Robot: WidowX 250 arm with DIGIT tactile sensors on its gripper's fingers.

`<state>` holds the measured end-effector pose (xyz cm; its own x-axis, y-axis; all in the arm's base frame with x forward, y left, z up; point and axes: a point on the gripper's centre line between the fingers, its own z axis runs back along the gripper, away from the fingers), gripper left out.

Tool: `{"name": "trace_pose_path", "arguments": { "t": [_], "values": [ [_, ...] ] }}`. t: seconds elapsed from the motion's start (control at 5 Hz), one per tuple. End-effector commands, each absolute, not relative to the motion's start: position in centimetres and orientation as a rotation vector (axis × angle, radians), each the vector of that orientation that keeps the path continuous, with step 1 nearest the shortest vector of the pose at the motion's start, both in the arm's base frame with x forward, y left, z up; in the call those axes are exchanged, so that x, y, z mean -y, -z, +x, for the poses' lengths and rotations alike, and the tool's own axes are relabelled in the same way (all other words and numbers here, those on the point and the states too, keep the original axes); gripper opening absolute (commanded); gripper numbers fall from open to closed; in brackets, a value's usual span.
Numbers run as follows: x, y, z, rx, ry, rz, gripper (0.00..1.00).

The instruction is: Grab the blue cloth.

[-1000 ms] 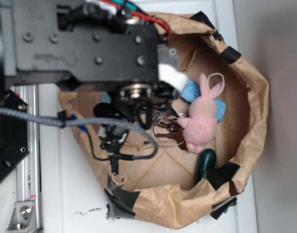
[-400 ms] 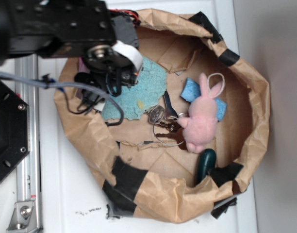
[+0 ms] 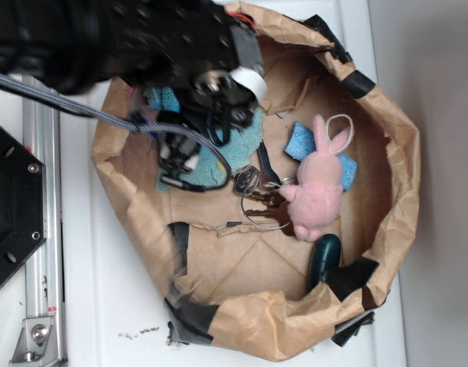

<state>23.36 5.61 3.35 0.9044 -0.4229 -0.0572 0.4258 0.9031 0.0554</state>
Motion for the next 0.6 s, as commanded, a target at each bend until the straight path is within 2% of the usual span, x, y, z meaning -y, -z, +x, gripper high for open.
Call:
{"name": "trace_pose_path", "arguments": {
  "t": [0.0,0.4],
  "values": [
    [-4.2,-4.2,23.7,0.017,0.420,0.107,0.00],
    [-4.7,-5.6,23.4,0.052,0.396,0.127,0.00]
  ]
}}
